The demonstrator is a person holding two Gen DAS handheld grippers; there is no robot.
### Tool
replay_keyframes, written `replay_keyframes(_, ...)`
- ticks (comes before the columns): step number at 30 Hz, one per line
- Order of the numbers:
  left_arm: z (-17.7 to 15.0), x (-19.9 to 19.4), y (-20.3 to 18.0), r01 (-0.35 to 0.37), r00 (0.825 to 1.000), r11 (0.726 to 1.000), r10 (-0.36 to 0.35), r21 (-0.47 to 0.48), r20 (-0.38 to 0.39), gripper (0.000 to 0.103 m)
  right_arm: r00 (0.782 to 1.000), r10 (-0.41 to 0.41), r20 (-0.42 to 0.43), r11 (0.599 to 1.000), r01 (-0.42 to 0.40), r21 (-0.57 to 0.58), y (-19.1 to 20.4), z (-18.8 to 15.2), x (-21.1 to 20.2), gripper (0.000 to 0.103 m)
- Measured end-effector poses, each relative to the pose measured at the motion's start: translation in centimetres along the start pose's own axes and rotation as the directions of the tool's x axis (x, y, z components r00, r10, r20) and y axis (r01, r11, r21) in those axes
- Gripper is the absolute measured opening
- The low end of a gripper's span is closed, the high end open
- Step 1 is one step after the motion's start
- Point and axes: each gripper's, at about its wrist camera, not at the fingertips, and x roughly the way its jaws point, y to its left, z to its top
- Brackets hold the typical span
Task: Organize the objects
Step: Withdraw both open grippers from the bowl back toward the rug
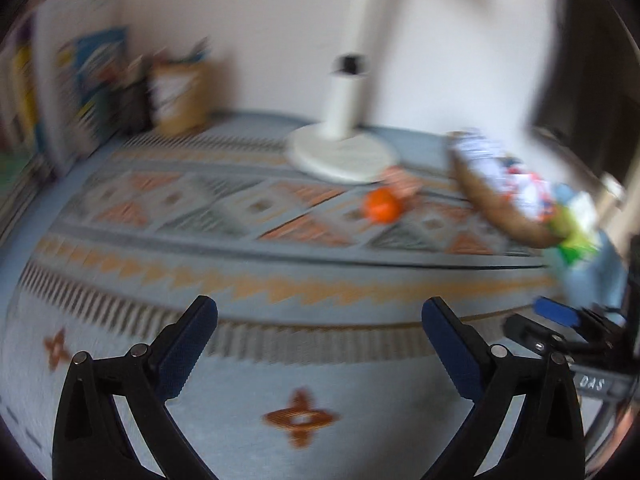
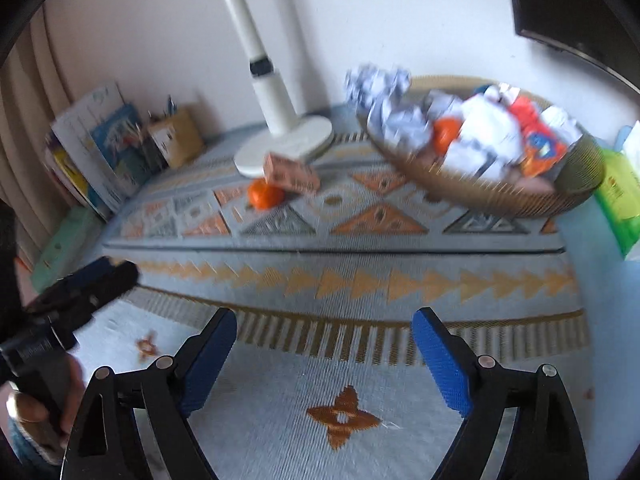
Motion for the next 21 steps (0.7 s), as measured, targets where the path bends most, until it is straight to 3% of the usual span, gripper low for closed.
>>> replay_keyframes(4, -1.4, 0.7, 2.0, -0.042, 0.999, 0.996, 0.044, -0.075, 0.027, 0.102, 0.998, -0.059, 0.018, 0.996, 0.060, -0.061, 1.3, -0.4, 0.7, 0.089)
replay_keyframes(6, -1.7, 1.4, 1.9, -0.070, 0.998, 0.992, 0.070, -0.102, -0.004, 0.102, 0.996, -0.087, 0.024, 0.994, 0.089, -0.062, 1.4, -0.6, 0.8, 0.091)
replay_keyframes(9, -1.8, 0.7, 1.3, -0.075, 0.996, 0.994, 0.078, -0.073, 0.033, 0.102, 0.990, -0.137, 0.026, 0.988, 0.139, -0.067, 1.6, -0.7, 1.0, 0.091)
replay_keyframes(21, -1.9, 1.1, 1.7, -0.064, 0.998, 0.995, 0.064, -0.079, -0.002, 0.102, 0.987, -0.153, 0.044, 0.983, 0.156, -0.093, 1.9, -0.8, 0.8, 0.091)
